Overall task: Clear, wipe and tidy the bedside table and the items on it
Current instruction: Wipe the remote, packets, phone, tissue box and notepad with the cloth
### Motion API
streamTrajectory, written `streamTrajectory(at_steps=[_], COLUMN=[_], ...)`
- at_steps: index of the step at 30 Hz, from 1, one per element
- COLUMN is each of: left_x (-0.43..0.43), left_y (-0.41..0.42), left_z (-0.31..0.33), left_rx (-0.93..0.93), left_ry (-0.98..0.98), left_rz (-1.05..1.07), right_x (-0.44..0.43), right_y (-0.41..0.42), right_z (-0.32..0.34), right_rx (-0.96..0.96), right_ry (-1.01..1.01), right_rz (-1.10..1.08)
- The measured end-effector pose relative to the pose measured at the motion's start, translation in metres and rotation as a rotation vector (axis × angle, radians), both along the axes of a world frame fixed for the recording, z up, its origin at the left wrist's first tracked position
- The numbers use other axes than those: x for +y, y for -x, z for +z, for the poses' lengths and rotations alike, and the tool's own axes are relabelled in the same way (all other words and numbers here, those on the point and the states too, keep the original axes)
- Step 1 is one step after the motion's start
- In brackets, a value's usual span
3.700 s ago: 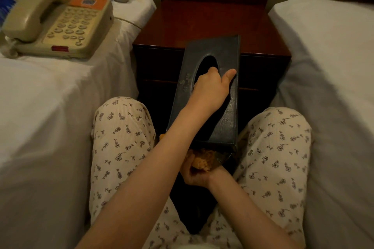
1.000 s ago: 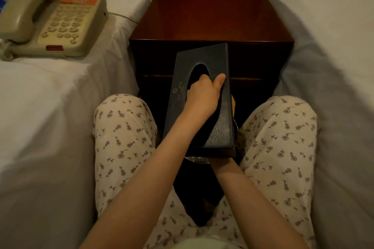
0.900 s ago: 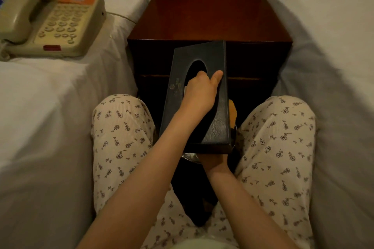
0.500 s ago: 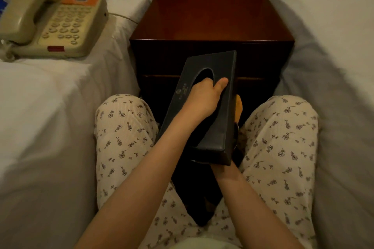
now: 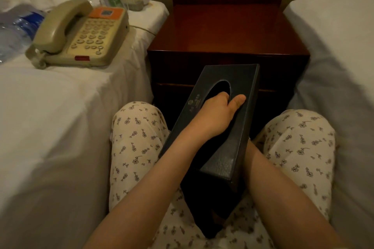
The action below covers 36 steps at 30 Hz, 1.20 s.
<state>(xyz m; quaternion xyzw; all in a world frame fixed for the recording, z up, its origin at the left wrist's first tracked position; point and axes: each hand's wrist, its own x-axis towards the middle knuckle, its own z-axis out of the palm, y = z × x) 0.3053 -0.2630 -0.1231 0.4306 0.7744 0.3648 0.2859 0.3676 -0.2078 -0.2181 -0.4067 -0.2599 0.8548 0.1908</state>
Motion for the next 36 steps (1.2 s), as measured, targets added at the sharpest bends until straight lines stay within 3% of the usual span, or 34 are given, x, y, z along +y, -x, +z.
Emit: streamTrajectory(at_steps=[4, 10, 12, 16, 20, 23, 29, 33, 36], left_x=[0.002, 0.005, 0.005, -0.001, -0.005, -0.005, -0.005, -0.006, -0.015], left_y=[0.000, 0.014, 0.023, 0.039, 0.043, 0.044, 0.056, 0.049, 0.047], left_z=[0.003, 0.025, 0.035, 0.053, 0.066, 0.076, 0.077, 0.073, 0.074], left_rx=[0.122, 0.258, 0.304, 0.312, 0.331, 0.541, 0.776, 0.761, 0.640], left_ry=[-0.014, 0.008, 0.018, 0.028, 0.020, 0.096, 0.209, 0.190, 0.113], left_rz=[0.043, 0.113, 0.171, 0.274, 0.340, 0.319, 0.281, 0.276, 0.324], right_x=[-0.012, -0.012, -0.011, -0.003, -0.008, -0.018, -0.019, -0.017, -0.013], right_y=[0.000, 0.016, 0.019, 0.015, 0.012, 0.009, 0.005, 0.013, 0.017], right_z=[0.027, 0.049, 0.047, 0.051, 0.078, 0.101, 0.121, 0.113, 0.109], right_rx=[0.164, 0.109, 0.283, 0.483, 0.418, 0.304, 0.123, 0.135, 0.199], right_ry=[-0.004, -0.013, 0.053, -0.013, -0.190, -0.275, -0.497, -0.463, -0.391], right_rz=[0.038, 0.098, 0.168, 0.215, 0.290, 0.278, 0.311, 0.277, 0.292])
